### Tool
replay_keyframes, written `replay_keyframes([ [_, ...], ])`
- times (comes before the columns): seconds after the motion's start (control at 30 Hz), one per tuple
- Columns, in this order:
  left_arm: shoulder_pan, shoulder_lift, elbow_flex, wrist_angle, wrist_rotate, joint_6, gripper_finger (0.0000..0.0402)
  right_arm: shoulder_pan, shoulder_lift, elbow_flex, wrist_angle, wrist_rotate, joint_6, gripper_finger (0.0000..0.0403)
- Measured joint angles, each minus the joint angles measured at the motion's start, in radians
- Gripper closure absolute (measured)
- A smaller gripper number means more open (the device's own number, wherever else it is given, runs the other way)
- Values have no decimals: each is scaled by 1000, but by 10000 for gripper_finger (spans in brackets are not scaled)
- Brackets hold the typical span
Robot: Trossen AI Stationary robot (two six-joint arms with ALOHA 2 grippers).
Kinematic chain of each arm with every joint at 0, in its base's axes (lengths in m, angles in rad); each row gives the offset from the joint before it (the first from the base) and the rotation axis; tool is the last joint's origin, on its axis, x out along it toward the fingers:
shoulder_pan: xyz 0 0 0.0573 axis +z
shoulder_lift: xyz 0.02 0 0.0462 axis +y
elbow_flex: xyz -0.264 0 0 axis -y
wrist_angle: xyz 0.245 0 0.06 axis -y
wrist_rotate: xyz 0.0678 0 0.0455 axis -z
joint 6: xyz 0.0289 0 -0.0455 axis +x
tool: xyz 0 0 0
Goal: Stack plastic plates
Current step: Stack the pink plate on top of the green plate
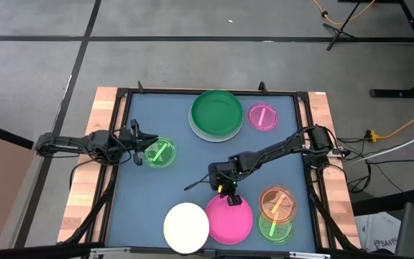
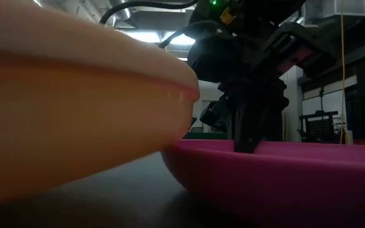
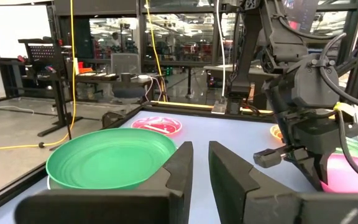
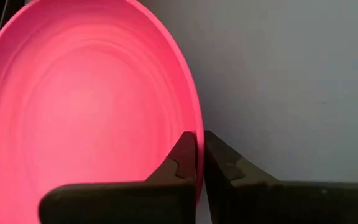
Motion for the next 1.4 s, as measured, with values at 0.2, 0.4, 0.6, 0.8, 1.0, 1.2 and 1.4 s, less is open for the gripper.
replay_keyframes([
  [0.2,0,0,0,0,0,0,356,-31,0,0,0,-7,-6,401],
  [0.4,0,0,0,0,0,0,356,-93,0,0,-1,-5,-31,402],
  [0.6,0,0,0,0,0,0,356,-170,0,0,-2,-1,-79,402],
  [0.8,0,0,0,0,0,0,356,-255,0,0,-2,6,-126,402],
  [1.0,0,0,0,0,0,0,356,-336,0,1,0,58,-146,402],
  [1.2,0,0,0,0,0,1,356,-401,0,3,6,68,-156,402],
  [1.4,0,0,0,0,0,1,356,-453,0,97,-50,57,-214,402],
])
